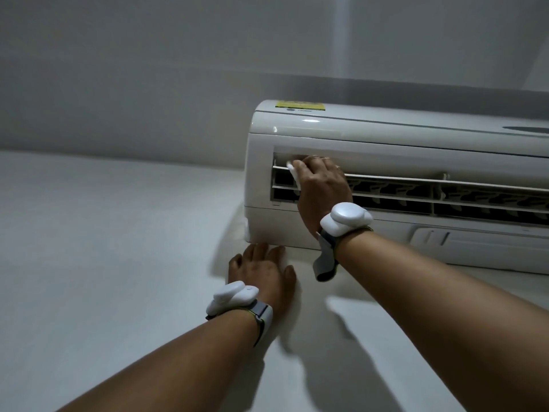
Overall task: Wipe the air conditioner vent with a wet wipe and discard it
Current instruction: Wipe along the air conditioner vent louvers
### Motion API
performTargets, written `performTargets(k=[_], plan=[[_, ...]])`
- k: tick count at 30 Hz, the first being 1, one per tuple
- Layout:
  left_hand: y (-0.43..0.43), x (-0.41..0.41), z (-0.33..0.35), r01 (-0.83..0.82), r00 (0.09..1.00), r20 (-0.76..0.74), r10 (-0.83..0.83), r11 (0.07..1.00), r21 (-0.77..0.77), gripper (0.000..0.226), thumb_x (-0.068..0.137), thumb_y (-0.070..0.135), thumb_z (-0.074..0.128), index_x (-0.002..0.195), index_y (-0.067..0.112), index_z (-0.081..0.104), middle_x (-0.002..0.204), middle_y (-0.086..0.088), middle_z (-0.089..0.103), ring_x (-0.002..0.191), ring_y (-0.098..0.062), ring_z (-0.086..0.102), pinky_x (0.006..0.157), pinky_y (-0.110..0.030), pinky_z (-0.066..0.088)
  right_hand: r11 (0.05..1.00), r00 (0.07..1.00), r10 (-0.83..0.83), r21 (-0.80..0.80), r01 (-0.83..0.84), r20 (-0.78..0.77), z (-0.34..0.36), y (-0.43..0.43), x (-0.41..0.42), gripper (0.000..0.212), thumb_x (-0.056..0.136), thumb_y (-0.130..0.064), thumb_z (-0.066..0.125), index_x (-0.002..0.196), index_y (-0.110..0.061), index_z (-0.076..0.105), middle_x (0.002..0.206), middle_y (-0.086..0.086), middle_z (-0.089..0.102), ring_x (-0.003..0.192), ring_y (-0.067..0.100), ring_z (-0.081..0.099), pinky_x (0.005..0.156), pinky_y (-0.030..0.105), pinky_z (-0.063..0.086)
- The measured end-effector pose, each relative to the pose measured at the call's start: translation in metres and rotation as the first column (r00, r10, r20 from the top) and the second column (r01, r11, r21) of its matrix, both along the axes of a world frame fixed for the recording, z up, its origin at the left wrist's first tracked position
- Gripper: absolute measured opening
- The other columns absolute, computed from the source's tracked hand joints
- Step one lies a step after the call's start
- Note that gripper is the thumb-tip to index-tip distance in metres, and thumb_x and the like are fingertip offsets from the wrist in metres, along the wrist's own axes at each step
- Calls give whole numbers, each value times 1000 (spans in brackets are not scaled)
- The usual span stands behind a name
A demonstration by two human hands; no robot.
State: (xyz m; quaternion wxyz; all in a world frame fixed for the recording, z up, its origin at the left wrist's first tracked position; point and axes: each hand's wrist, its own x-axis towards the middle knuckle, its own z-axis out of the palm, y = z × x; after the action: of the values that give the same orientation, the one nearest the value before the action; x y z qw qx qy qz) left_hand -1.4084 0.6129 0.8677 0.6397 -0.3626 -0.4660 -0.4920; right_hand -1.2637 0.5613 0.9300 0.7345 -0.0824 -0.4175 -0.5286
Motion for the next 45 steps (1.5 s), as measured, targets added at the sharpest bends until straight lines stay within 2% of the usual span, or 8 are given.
performTargets(k=[4, 11, 19, 23, 29, 35, 40, 45], plan=[[2, -1, -1, 9, 1000, -19, -8, 999, 54, 46, 90, 51, 36, 133, 37, 42, 140, 8, 42, 131, -18, 35, 106, -37, 25, 999, 997, -35, 25, 33, 63, 3, -7, -3, 36, 102, -24, 29, 128, -15, 51, 128, 9, 54, 119, 31, 45, 98, 40, 34], [5, 2, 2, -10, 1000, 16, 9, 1000, 18, 50, 92, 51, 34, 140, 39, 34, 148, 7, 34, 137, -18, 28, 108, -38, 20, 992, 990, -55, 123, 39, 131, 9, 5, 32, 28, 98, -21, 46, 118, -11, 63, 110, 16, 62, 107, 34, 54, 90, 42, 44], [4, 3, -1, 4, 999, 39, -5, 999, 38, 49, 90, 49, 34, 138, 39, 36, 147, 9, 35, 136, -15, 28, 107, -37, 20, 986, 995, -28, 168, 12, 97, -1, 35, 86, 47, 95, -31, 30, 109, -4, 66, 99, 21, 64, 94, 40, 58, 80, 46, 47], [3, 4, -1, 6, 999, 46, -7, 999, 31, 50, 90, 49, 35, 139, 39, 36, 147, 9, 35, 137, -15, 29, 108, -37, 20, 985, 996, -83, 153, 76, 38, 1, 49, 113, 29, 95, -16, 46, 115, -4, 63, 103, 22, 63, 98, 41, 57, 82, 48, 48], [0, 5, -2, 10, 998, 61, -11, 1000, 9, 49, 92, 49, 35, 140, 39, 34, 150, 8, 33, 138, -15, 27, 110, -37, 19, 977, 996, -81, 198, 84, -23, 1, 69, 148, 25, 91, -9, 53, 112, -1, 65, 100, 25, 64, 94, 43, 59, 78, 48, 50], [-1, 8, -4, 17, 998, 60, -18, 1000, 10, 48, 92, 48, 36, 140, 40, 35, 149, 8, 33, 138, -15, 26, 109, -36, 18, 970, 990, -124, 202, 134, -60, 5, 81, 166, 25, 90, -4, 56, 113, 3, 63, 101, 27, 64, 92, 45, 58, 79, 49, 49], [-1, 6, -3, 31, 998, 54, -32, 999, 30, 48, 91, 48, 36, 139, 40, 36, 147, 9, 34, 137, -13, 27, 108, -35, 18, 984, 992, -42, 170, 62, -118, 4, 78, 147, 24, 93, -9, 48, 109, 4, 62, 103, 25, 57, 92, 43, 54, 75, 47, 48], [1, 4, -1, 43, 998, 37, -44, 999, 31, 49, 90, 49, 37, 138, 39, 38, 146, 8, 36, 136, -15, 28, 107, -37, 19, 988, 995, -20, 149, 35, -101, 3, 63, 112, 30, 96, -15, 46, 116, 1, 60, 110, 26, 59, 101, 43, 53, 81, 47, 46]])
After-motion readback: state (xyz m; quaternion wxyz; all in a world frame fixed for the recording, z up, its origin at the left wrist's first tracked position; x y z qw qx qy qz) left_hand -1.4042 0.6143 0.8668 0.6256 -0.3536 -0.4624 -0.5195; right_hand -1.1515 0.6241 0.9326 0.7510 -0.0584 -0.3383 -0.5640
